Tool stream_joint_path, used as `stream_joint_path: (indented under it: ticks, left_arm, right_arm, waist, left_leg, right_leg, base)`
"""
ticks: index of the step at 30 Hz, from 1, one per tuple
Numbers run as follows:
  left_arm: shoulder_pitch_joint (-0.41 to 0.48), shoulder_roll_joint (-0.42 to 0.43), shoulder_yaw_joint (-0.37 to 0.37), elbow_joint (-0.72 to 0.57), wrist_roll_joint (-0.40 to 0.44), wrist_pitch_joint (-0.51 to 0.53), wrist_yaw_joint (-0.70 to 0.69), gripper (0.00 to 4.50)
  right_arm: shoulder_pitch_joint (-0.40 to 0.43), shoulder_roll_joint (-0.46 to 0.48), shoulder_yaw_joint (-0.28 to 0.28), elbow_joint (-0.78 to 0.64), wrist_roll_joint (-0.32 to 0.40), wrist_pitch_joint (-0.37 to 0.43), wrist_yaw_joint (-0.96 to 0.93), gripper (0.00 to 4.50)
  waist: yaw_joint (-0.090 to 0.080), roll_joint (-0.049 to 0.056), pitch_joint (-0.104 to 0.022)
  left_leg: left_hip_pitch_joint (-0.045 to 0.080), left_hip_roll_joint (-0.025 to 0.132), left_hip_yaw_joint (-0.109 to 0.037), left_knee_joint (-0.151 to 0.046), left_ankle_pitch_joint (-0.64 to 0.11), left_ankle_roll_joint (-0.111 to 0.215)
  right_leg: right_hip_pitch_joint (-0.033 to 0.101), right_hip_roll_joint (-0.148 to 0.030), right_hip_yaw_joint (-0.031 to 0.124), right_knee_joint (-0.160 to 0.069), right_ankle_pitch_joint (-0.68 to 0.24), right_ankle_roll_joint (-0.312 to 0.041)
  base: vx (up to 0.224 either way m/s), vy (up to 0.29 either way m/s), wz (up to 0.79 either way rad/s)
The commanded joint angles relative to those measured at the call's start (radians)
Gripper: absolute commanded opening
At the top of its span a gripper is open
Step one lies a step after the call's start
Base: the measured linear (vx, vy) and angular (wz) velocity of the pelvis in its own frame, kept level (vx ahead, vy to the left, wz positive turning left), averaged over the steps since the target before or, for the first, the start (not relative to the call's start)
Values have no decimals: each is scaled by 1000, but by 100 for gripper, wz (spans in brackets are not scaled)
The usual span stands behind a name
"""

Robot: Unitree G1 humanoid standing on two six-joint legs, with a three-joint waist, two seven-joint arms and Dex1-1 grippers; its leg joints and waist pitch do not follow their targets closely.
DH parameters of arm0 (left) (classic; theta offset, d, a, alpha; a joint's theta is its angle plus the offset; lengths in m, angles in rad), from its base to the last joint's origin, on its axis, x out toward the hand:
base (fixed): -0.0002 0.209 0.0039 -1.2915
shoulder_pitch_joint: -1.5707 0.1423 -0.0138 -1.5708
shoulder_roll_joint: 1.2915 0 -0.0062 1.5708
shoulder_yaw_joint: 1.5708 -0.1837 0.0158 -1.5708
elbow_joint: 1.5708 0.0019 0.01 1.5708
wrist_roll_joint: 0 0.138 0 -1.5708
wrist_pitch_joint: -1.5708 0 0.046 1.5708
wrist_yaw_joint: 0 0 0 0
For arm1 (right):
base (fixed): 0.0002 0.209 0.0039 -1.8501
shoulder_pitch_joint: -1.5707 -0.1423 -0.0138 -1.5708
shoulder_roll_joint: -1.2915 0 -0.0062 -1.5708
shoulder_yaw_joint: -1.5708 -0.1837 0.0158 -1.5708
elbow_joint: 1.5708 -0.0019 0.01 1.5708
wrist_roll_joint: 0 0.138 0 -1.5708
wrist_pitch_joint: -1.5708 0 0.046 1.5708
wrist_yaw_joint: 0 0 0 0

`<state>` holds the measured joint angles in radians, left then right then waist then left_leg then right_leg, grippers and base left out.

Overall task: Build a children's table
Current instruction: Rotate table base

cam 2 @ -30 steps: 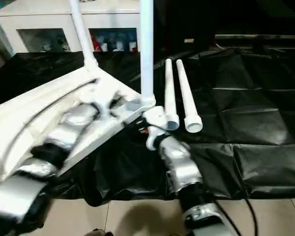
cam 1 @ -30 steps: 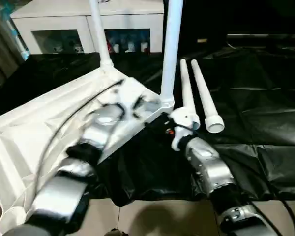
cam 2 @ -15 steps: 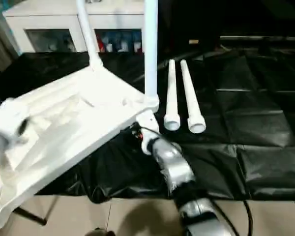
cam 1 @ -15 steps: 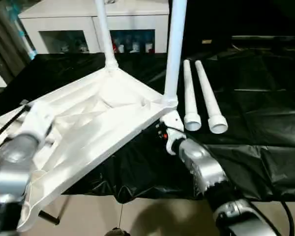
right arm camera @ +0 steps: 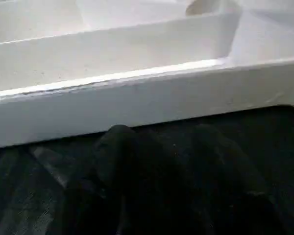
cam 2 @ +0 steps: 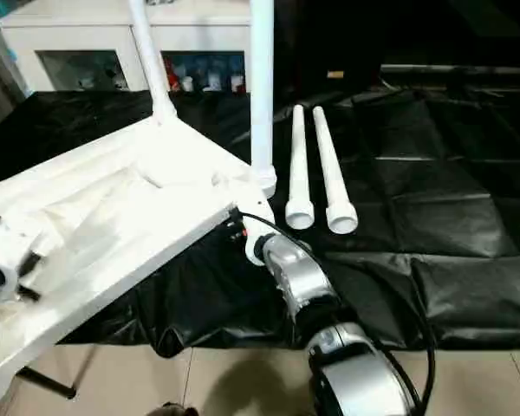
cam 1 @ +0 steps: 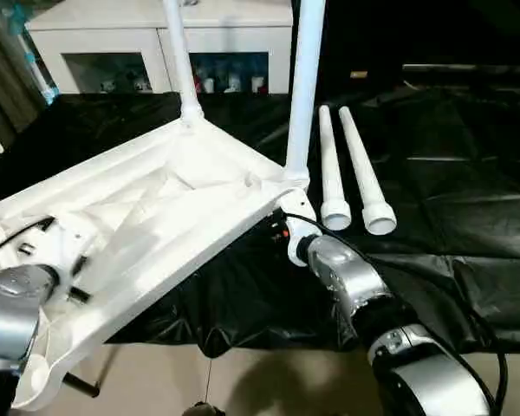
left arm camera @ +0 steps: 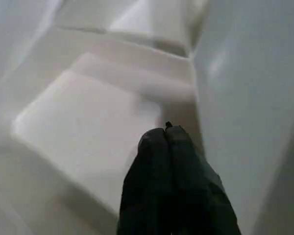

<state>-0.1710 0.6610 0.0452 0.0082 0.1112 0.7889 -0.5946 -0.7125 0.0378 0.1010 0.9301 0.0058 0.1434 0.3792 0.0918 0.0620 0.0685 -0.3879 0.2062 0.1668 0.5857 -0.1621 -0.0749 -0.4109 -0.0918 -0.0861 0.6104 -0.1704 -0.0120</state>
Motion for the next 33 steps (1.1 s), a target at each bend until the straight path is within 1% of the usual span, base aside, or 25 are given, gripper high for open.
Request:
stream_joint_path:
  ticks: [1, 2, 3, 4, 6, 7, 12, 13, 14, 15, 17, 18, 19, 20, 21, 23, 24, 25, 26, 27, 28, 30, 31, 32, 33]
  left_arm:
    - [1, -5, -69, -58, -61, 22, -99, 0]
    - [0, -4, -80, -67, -68, 29, -120, 0]
    - [-2, -2, -95, -73, -78, 27, -148, 0]
    - [-2, 9, -132, -85, -94, -19, -212, 0]
    - [-1, 20, -157, -94, -110, -32, -254, 0]
    - [-8, 32, -185, -96, -118, -51, -294, 0]
    - [-42, 36, -223, -87, -139, -93, -366, 0]
    - [-54, 34, -232, -80, -139, -96, -379, 0]
    - [-68, 34, -244, -68, -135, -110, -396, 0]
    - [-68, 34, -244, -68, -135, -110, -396, 0]
    - [-139, 24, -287, 7, -115, -157, -430, 0]
    - [-139, 24, -287, 7, -115, -157, -430, 0]
    - [-164, 17, -299, 36, -109, -173, -436, 0]
    - [-178, 12, -307, 54, -106, -182, -441, 0]
    - [-191, 6, -313, 69, -105, -191, -446, 0]
    - [-226, -15, -327, 116, -100, -215, -448, 0]
    - [-248, -30, -335, 147, -96, -230, -447, 0]
    - [-311, -69, -356, 251, -61, -291, -413, 0]
    - [-321, -76, -357, 269, -56, -298, -403, 0]
    - [-344, -92, -358, 309, -43, -315, -379, 0]
    - [-382, -113, -361, 375, -27, -342, -342, 0]
    - [-438, -135, -371, 474, 0, -384, -295, 0]
    - [-450, -140, -369, 492, 6, -385, -274, 0]
    - [-497, -166, -355, 565, 24, -390, -190, 0]
    - [-509, -175, -348, 585, 27, -391, -166, 0]
  right_arm:
    - [-35, 7, -20, 39, 14, -17, 10, 184]
    - [-41, 8, -22, 49, 16, -20, 15, 180]
    - [-47, 8, -22, 60, 16, -25, 20, 173]
    - [-55, 6, -19, 73, 14, -29, 27, 173]
    - [-58, 5, -18, 78, 13, -31, 32, 161]
    - [-59, 3, -19, 76, 15, -31, 38, 138]
    - [-67, -2, -22, 95, 10, -46, 51, 122]
    - [-67, -5, -22, 98, 8, -49, 53, 99]
    - [-68, -8, -23, 99, 5, -52, 54, 92]
    - [-68, -8, -23, 99, 5, -52, 54, 87]
    - [-71, -22, -26, 112, -3, -68, 60, 81]
    - [-71, -22, -26, 112, -3, -68, 60, 71]
    - [-70, -28, -27, 112, -4, -71, 62, 57]
    - [-69, -31, -27, 110, -5, -73, 64, 47]
    - [-68, -34, -28, 109, -5, -73, 66, 47]
    - [-66, -42, -28, 107, -7, -79, 69, 19]
    - [-65, -47, -28, 107, -9, -82, 70, 19]
    - [-63, -62, -31, 100, -11, -90, 74, 9]
    - [-63, -65, -31, 97, -11, -91, 74, 3]
    - [-62, -71, -33, 91, -11, -93, 72, 3]
    - [-61, -81, -38, 78, -9, -95, 72, 3]
    - [-58, -97, -45, 52, -4, -97, 70, 3]
    - [-55, -101, -45, 41, -5, -95, 68, 3]
    - [-45, -117, -43, -7, -9, -84, 64, 3]
    - [-41, -121, -43, -21, -10, -81, 63, 3]
  waist:
    - [-5, 22, -65]
    - [-5, 21, -65]
    - [-6, 23, -65]
    - [-7, 21, -63]
    - [-8, 16, -62]
    - [-9, 17, -61]
    - [-12, 16, -60]
    - [-15, 1, -60]
    - [-12, 10, -59]
    - [-13, 9, -58]
    - [-14, 12, -61]
    - [-13, 11, -58]
    - [-13, 11, -62]
    - [-12, 16, -65]
    - [-11, 13, -66]
    - [-8, 13, -71]
    - [-10, 15, -72]
    - [-7, 17, -72]
    - [-3, 15, -74]
    - [-4, 21, -76]
    - [-4, 20, -77]
    - [-7, 14, -76]
    - [-5, 14, -81]
    - [-9, 16, -78]
    - [-6, 13, -80]
  left_leg:
    - [27, 18, -8, -81, -376, -26]
    - [24, 18, -8, -81, -367, -27]
    - [22, 16, -8, -81, -364, -26]
    - [21, 16, -8, -82, -369, -26]
    - [21, 15, -7, -83, -376, -23]
    - [22, 15, -7, -84, -378, -22]
    - [24, 14, -5, -84, -383, -26]
    - [21, 15, -4, -84, -375, -24]
    - [23, 15, -5, -84, -372, -22]
    - [23, 15, -4, -85, -374, -21]
    - [25, 15, -4, -84, -363, -24]
    - [26, 12, -2, -84, -371, -23]
    - [25, 14, -3, -84, -358, -29]
    - [26, 15, -4, -83, -355, -29]
    - [28, 13, -1, -81, -349, -29]
    - [24, 14, -1, -78, -308, -26]
    - [22, 13, -1, -77, -300, -25]
    - [28, 10, 3, -74, -310, -23]
    - [33, 11, 4, -72, -323, -27]
    - [31, 11, 3, -72, -321, -28]
    - [24, 10, 0, -73, -313, -30]
    - [21, 8, 1, -73, -315, -27]
    - [21, 9, -1, -71, -299, -25]
    - [17, 8, 0, -71, -298, -21]
    - [20, 7, 1, -69, -295, -22]
  right_leg:
    - [28, -45, 48, -71, -231, -214]
    - [33, -45, 47, -66, -217, -219]
    - [34, -44, 47, -65, -215, -220]
    - [36, -45, 46, -66, -223, -218]
    - [37, -47, 47, -69, -254, -209]
    - [36, -46, 48, -71, -264, -207]
    - [36, -47, 49, -74, -296, -200]
    - [38, -48, 50, -75, -300, -201]
    - [37, -49, 50, -74, -316, -197]
    - [35, -48, 50, -77, -325, -193]
    - [35, -47, 51, -75, -315, -192]
    - [32, -44, 49, -80, -330, -188]
    - [37, -46, 51, -73, -304, -193]
    - [38, -46, 50, -72, -296, -195]
    - [36, -44, 50, -74, -286, -196]
    - [42, -46, 51, -65, -222, -212]
    - [45, -45, 50, -63, -212, -215]
    - [38, -41, 49, -70, -216, -215]
    - [38, -43, 51, -70, -223, -216]
    - [42, -44, 52, -68, -220, -217]
    - [49, -45, 51, -65, -215, -212]
    - [50, -43, 51, -69, -228, -202]
    - [53, -47, 51, -66, -222, -200]
    - [53, -43, 50, -68, -221, -196]
    - [54, -43, 50, -69, -222, -193]
  base:
    - [0, 0, 0]
    - [0, 0, 0]
    - [0, 0, 0]
    - [0, 0, 0]
    - [0, 0, 0]
    - [0, 0, 0]
    - [0, 0, 0]
    - [0, 0, 0]
    - [0, 0, 0]
    - [0, 0, 0]
    - [0, 0, 0]
    - [0, 0, 0]
    - [0, 0, 0]
    - [0, 0, 0]
    - [0, 0, 0]
    - [0, 0, 0]
    - [0, 0, 0]
    - [0, 0, 0]
    - [0, 0, 0]
    - [0, 0, 0]
    - [0, 0, 0]
    - [0, 0, 0]
    - [0, 0, 0]
    - [0, 0, 0]
    - [0, 0, 0]
